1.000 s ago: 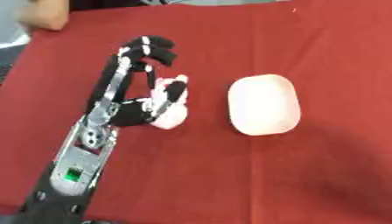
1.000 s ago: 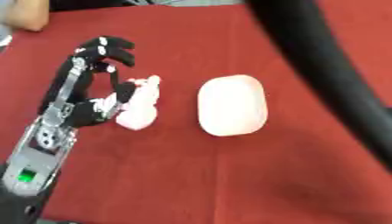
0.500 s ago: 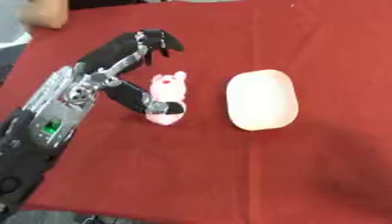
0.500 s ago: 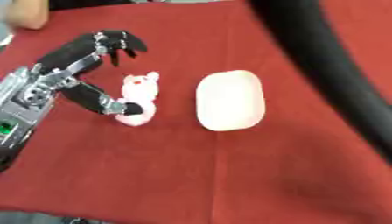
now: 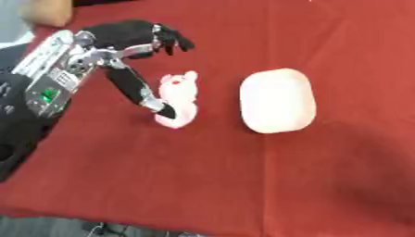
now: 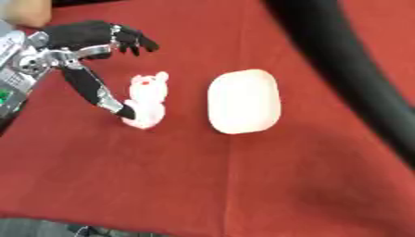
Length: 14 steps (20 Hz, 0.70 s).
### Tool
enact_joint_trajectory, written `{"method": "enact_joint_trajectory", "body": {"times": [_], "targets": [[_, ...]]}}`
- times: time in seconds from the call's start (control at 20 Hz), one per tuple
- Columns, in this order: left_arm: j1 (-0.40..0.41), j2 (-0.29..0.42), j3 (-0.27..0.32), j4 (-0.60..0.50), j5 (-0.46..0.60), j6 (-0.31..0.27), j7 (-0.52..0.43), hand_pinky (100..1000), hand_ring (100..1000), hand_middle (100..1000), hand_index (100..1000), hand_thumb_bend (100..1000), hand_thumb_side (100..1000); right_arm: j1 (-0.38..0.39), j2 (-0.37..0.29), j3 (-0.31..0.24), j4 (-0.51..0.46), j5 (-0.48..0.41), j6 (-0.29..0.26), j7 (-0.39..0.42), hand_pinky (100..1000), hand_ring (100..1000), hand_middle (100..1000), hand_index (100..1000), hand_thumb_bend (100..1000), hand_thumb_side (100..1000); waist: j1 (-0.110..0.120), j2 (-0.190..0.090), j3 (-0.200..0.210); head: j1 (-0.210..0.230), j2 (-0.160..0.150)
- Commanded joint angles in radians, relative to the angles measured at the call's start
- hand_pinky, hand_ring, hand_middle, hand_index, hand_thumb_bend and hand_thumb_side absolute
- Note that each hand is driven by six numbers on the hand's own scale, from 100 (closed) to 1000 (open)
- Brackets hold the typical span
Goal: Pick up objects on the table and place them in the box.
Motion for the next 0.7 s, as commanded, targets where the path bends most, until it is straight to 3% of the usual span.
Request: {"method": "enact_joint_trajectory", "body": {"times": [0.05, 0.5, 0.7], "targets": [[-0.032, 0.03, -0.008, 0.009, -0.006, -0.009, -0.057, 599, 692, 783, 961, 760, 756, 0.001, -0.014, -0.001, -0.019, 0.004, 0.001, 0.003, 609, 797, 855, 950, 100, 709, -0.004, -0.021, 0.0, 0.007, 0.001], [-0.079, -0.003, -0.035, 0.034, -0.039, 0.006, -0.176, 625, 699, 798, 996, 771, 790, -0.002, -0.013, 0.001, -0.019, 0.003, -0.001, 0.006, 609, 798, 856, 951, 100, 709, -0.004, -0.016, -0.005, 0.0, 0.007], [-0.101, -0.012, -0.06, 0.093, -0.072, 0.009, -0.211, 613, 690, 801, 998, 796, 811, -0.003, -0.012, 0.003, -0.019, -0.003, -0.001, 0.009, 609, 796, 856, 951, 100, 709, -0.006, -0.017, -0.008, 0.002, 0.004]]}}
